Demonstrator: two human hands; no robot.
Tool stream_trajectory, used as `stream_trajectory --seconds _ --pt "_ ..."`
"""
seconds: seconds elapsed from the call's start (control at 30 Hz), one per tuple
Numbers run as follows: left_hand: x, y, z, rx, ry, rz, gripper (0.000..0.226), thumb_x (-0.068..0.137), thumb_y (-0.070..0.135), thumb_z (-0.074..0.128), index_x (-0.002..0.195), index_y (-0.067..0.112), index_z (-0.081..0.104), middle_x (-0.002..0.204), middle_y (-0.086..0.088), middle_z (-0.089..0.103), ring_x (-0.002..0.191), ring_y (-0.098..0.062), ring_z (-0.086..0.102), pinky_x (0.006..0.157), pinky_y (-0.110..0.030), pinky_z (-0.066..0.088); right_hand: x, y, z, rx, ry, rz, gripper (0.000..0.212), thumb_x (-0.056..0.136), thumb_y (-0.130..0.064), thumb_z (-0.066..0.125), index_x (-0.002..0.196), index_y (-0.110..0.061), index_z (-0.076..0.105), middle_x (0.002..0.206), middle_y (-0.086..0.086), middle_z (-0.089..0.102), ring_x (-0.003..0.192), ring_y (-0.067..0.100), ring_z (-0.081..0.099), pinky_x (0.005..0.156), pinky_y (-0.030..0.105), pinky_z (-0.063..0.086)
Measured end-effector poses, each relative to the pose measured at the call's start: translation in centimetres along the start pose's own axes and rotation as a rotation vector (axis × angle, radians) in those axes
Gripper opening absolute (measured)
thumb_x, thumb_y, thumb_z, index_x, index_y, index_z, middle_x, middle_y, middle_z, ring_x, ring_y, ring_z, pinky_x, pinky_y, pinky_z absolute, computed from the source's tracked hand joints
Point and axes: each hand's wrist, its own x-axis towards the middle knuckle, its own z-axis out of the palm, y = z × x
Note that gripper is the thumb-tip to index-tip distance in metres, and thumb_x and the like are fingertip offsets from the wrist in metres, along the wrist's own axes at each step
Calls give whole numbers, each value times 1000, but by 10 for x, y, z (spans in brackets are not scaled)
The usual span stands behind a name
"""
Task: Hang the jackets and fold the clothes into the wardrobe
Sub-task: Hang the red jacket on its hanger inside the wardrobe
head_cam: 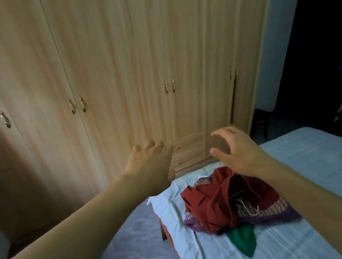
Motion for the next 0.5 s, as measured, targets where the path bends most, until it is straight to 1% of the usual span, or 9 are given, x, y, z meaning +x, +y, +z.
stream_trajectory --seconds 0.07,0.23,0.33,0.5 --pt "21 -25 8 -79 41 7 49 92 49 49 133 23 43 129 -1 52 118 -24 49 98 -45 45 17 -4 9 -25 12 51 46 92 -40 62 133 -21 53 132 -1 49 123 19 47 104 40 43" --pt "66 -66 49 -202 -1 65 51 92 50 51 135 23 42 135 -1 50 123 -25 47 100 -46 44 46 -2 34 -91 20 157 46 93 -40 61 134 -20 52 136 2 49 126 20 46 105 38 40" --pt "87 -71 75 -239 -50 114 52 93 51 50 136 23 41 139 0 47 127 -25 44 100 -46 42 48 7 50 -79 30 237 46 92 -39 61 134 -20 52 135 1 50 125 19 46 106 38 40" --pt "134 -73 103 -273 -44 217 55 92 51 50 139 25 39 140 1 45 131 -24 41 103 -47 41 66 43 68 -98 35 347 43 93 -39 60 132 -23 52 131 -2 50 120 16 48 101 29 40"
